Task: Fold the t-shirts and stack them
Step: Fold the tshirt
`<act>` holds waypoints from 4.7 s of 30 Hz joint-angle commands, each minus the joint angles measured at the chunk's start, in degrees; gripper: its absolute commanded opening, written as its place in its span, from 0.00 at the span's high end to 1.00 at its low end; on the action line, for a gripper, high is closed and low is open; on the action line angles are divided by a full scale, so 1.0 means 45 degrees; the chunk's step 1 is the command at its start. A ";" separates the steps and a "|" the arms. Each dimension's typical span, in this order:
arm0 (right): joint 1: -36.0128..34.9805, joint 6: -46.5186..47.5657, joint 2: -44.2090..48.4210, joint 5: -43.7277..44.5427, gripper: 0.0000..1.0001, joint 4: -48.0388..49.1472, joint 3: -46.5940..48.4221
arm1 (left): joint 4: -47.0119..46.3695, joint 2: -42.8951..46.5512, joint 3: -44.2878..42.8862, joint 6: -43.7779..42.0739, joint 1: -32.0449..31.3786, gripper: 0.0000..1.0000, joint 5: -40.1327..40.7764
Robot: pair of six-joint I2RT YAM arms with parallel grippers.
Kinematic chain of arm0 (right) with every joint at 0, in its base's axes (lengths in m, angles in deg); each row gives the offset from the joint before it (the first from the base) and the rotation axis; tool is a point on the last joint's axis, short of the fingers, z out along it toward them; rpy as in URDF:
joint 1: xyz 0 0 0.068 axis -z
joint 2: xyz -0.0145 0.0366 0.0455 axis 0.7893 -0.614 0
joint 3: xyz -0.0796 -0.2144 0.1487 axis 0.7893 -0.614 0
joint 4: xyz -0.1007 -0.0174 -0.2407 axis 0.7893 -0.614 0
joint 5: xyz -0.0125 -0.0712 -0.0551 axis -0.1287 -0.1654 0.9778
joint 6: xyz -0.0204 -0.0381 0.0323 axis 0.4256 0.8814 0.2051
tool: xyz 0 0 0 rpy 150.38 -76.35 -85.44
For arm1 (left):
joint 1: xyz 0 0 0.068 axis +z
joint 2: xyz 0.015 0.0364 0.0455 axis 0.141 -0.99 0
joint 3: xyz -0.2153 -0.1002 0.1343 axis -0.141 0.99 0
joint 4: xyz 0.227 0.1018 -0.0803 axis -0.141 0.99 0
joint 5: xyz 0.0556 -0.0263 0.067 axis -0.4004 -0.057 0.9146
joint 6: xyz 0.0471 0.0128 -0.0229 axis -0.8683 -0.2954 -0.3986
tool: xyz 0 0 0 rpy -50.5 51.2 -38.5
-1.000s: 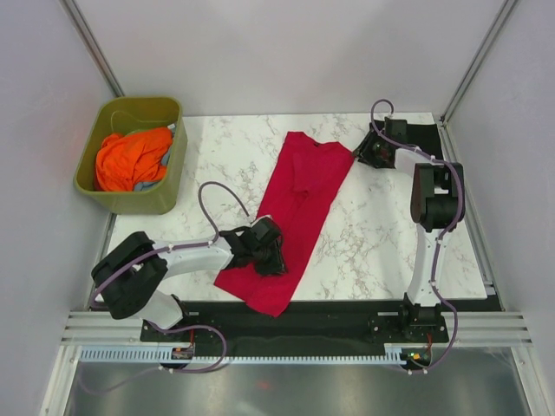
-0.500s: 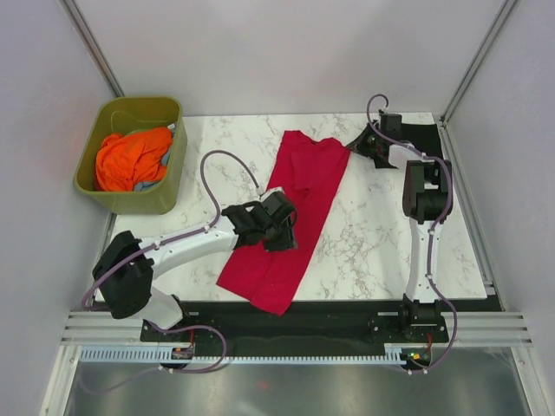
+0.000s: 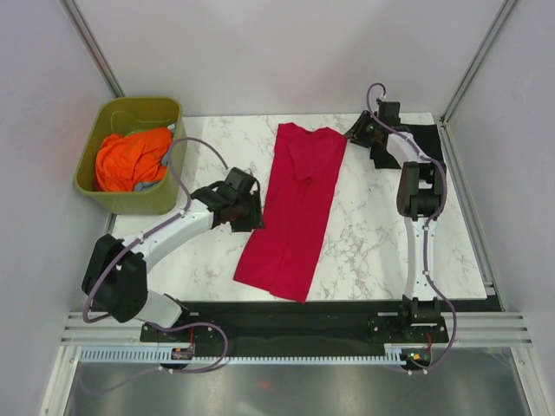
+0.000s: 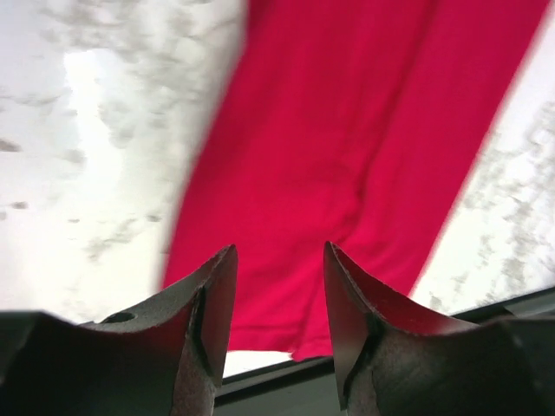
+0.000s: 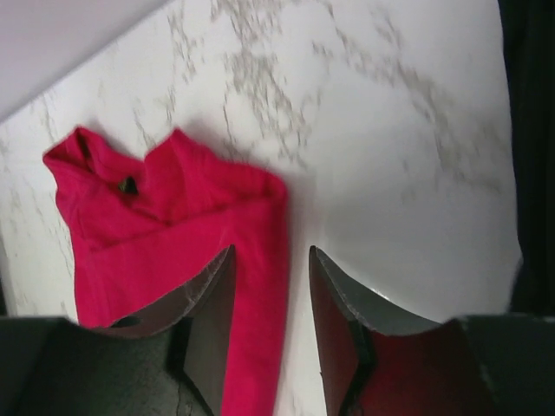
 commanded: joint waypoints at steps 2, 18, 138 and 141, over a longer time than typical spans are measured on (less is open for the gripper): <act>0.0055 0.0199 0.3639 0.0393 0.49 -0.1662 -0.2070 | 0.0332 -0.0153 0.0951 -0.1627 0.1546 0.48 -0.1343; -0.2479 -0.0778 1.2724 0.1562 0.46 -0.2563 -1.4260 | -0.2539 -0.0097 0.4877 0.1847 -0.0792 0.55 -0.1015; -0.2952 -0.0191 0.3410 0.6115 0.59 -0.1235 -0.2133 | -0.5333 -1.1053 -1.2896 -0.1158 0.3402 0.98 -0.3552; -0.2952 -0.0192 0.3469 0.6115 0.59 -0.1176 -0.2251 | -0.5216 -1.0994 -1.2546 -0.1217 0.3402 0.98 -0.3202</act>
